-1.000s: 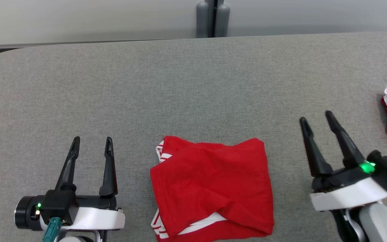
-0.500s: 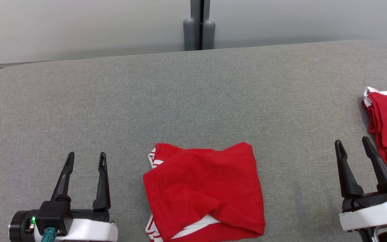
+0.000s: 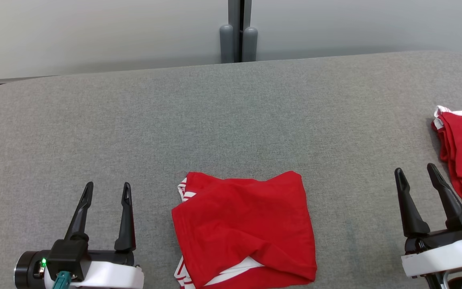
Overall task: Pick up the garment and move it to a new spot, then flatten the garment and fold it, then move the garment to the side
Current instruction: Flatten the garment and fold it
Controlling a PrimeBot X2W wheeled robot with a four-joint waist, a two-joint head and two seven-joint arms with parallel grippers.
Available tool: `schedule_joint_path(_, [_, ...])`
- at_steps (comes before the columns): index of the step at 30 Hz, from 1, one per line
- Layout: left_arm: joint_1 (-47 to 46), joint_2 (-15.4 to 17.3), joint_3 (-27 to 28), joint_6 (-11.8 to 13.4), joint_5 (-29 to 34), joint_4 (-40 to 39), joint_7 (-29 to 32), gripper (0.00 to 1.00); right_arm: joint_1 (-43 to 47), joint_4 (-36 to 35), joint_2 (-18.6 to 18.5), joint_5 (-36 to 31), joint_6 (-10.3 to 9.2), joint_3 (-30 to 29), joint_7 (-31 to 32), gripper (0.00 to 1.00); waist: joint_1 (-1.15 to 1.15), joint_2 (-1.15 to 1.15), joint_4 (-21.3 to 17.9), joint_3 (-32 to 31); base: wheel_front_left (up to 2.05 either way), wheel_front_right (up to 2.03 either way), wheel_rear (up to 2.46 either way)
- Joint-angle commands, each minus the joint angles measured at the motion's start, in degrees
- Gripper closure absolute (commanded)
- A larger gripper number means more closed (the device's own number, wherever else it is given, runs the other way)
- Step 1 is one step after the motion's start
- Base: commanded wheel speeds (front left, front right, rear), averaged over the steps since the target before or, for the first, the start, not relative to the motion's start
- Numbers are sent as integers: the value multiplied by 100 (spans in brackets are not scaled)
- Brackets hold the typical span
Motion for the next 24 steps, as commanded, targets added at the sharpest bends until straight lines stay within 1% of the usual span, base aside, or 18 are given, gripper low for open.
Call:
schedule_joint_path(1, [15,37,-1,22,-16,-28,22,0,43,-6,-31,-20,-3,33,11,0,0,0,17,17,0,0,0])
schedule_joint_path(3, [-4,39,-3,32,-10,-37,12,0,21,-2,-48,-25,-3,71,29,0,0,0,30,41,0,0,0])
schedule_joint_path(4, [-36,36,-9,39,-9,-50,9,0,-11,21,-69,-21,-3,131,56,55,0,0,42,69,0,0,0])
schedule_joint_path(5, [-78,36,-21,41,-4,-65,11,0,-47,50,-77,31,-3,243,90,100,0,0,61,116,0,0,0])
schedule_joint_path(7, [-179,38,-50,38,21,-92,15,0,-171,123,-120,120,-3,640,185,100,0,0,111,223,0,0,0])
schedule_joint_path(10, [-307,-4,-125,27,47,-88,-1,0,-419,321,-213,217,-3,1448,204,100,0,0,241,395,0,0,0])
schedule_joint_path(16, [-559,-106,-284,-3,53,31,-51,0,-1123,981,-265,519,-4,3060,-54,100,0,0,505,621,0,0,0])
schedule_joint_path(20, [-656,-150,-338,-5,46,106,-80,0,-1570,1483,-298,788,-3,3797,-249,100,0,0,642,682,0,0,0])
schedule_joint_path(24, [-713,-179,-379,15,34,157,-95,0,-1836,1794,-419,1116,-3,4445,-374,100,0,0,720,696,0,0,0])
